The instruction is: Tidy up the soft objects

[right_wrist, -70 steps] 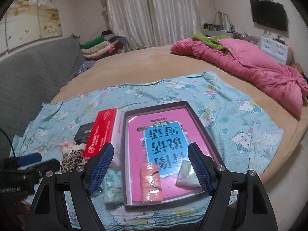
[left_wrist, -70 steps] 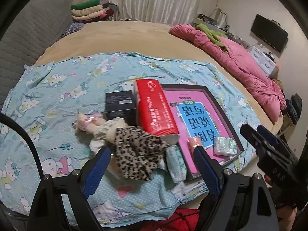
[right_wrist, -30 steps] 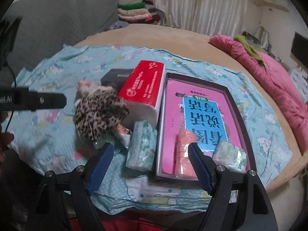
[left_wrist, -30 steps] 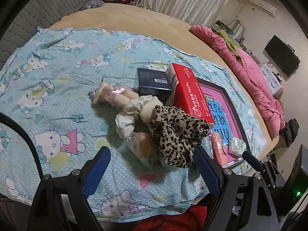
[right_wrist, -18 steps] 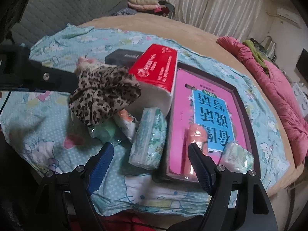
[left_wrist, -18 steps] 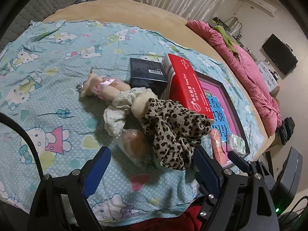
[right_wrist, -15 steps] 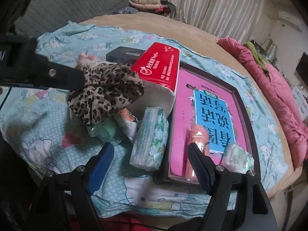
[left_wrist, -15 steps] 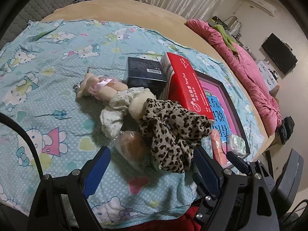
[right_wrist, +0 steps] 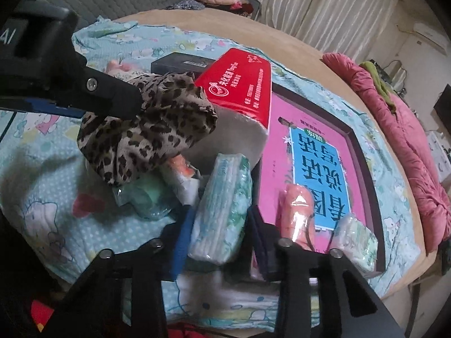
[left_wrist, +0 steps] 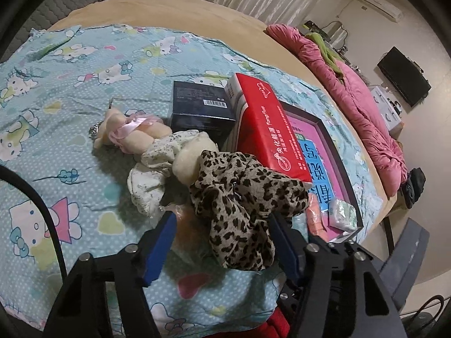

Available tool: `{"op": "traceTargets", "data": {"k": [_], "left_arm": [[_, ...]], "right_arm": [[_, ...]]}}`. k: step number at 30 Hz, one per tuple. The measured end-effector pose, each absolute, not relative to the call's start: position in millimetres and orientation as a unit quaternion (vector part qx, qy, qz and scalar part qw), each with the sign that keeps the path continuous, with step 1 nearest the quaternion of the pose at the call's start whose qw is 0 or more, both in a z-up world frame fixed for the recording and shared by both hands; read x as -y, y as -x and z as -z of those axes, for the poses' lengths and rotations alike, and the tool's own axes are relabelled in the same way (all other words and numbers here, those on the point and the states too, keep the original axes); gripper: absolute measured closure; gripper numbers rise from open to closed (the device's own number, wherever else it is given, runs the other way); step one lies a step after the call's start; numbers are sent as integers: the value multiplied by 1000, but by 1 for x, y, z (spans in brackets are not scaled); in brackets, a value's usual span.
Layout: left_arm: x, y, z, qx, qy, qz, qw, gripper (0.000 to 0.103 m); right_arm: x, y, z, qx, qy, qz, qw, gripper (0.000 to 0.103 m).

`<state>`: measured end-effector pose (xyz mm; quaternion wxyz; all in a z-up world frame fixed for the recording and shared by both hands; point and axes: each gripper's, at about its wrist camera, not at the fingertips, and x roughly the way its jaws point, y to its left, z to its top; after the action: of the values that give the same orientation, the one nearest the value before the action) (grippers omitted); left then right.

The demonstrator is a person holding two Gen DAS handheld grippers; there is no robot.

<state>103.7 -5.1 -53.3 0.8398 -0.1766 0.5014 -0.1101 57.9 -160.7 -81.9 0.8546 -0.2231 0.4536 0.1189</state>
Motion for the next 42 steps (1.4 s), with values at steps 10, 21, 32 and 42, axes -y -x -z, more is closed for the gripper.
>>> {"op": "traceTargets", "data": {"k": [10, 21, 32, 42], "left_arm": [[17, -110, 59, -514, 173, 132, 830, 74], [8, -97, 41, -479, 163, 120, 854, 91], [-4, -83, 23, -464, 161, 106, 865, 92], [3, -70, 2, -449, 137, 100, 877, 92]], "right_arm": [[181, -74, 77, -463, 158, -140, 861, 79], [206, -72, 58, -449, 61, -176, 874, 79], [217, -56, 37, -422, 20, -184, 888, 79], [224, -54, 28, -409, 7, -189, 893, 79]]}}
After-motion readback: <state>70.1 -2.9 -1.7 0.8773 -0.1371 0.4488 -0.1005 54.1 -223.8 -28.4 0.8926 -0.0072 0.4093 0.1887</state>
